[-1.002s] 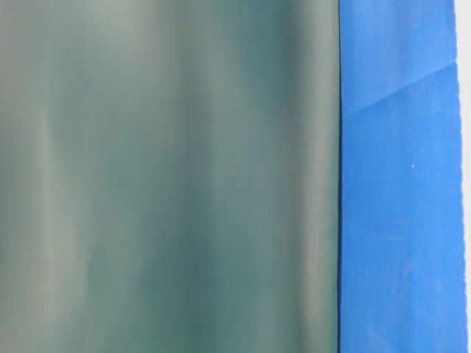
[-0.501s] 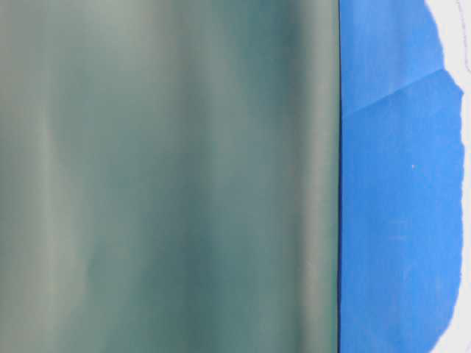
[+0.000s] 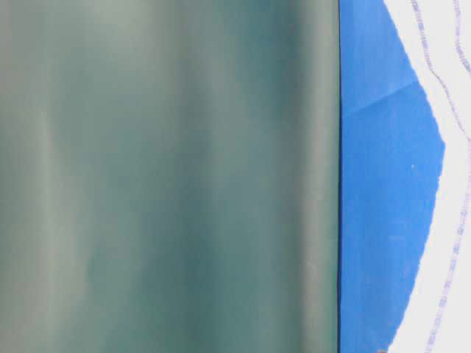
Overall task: Fold the blue towel.
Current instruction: 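Rotate the held strip to vertical, right gripper moving up, left down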
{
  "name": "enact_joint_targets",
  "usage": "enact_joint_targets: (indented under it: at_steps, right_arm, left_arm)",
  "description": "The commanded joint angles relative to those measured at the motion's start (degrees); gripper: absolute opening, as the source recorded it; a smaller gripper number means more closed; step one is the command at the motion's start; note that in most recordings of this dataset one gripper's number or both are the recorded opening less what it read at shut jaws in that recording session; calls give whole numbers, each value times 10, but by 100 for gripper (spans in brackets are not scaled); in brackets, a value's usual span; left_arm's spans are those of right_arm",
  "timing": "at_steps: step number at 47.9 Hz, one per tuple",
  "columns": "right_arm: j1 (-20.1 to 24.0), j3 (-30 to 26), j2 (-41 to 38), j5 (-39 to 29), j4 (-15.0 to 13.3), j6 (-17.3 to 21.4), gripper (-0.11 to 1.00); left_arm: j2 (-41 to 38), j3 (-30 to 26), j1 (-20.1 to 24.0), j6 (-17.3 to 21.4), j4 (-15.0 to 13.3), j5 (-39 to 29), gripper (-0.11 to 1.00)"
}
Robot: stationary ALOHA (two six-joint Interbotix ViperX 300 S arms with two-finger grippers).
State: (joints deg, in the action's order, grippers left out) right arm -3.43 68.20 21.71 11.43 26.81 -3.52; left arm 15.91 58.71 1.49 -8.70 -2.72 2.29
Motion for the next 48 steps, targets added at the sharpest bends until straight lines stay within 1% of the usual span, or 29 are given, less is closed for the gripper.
enact_joint_targets:
  at_steps: [1,5,10,16,25,33,48]
  right_arm:
    - [-18,-18,7,-1,-6,-3,4]
    - [-50,-30,7,-15,-16,-11,4]
    - [-92,-53,7,-41,-23,-34,4]
    - [-135,-85,6,-66,-25,-74,4]
    - [-176,-129,-15,-69,-25,-123,4]
    - [-204,-176,-55,-69,-25,-152,4]
    - [-223,-265,-126,-66,-25,-188,4]
  left_arm:
    - [12,-23,-26,-21,-2,4,1]
    - [17,-32,-51,-42,-2,8,1]
    - [18,-41,-80,-62,-2,29,1]
    - [13,-55,-105,-69,-2,54,1]
    - [1,-83,-124,-69,-2,86,1]
    - [-32,-122,-132,-69,-2,104,1]
    - [-101,-210,-134,-58,1,105,1]
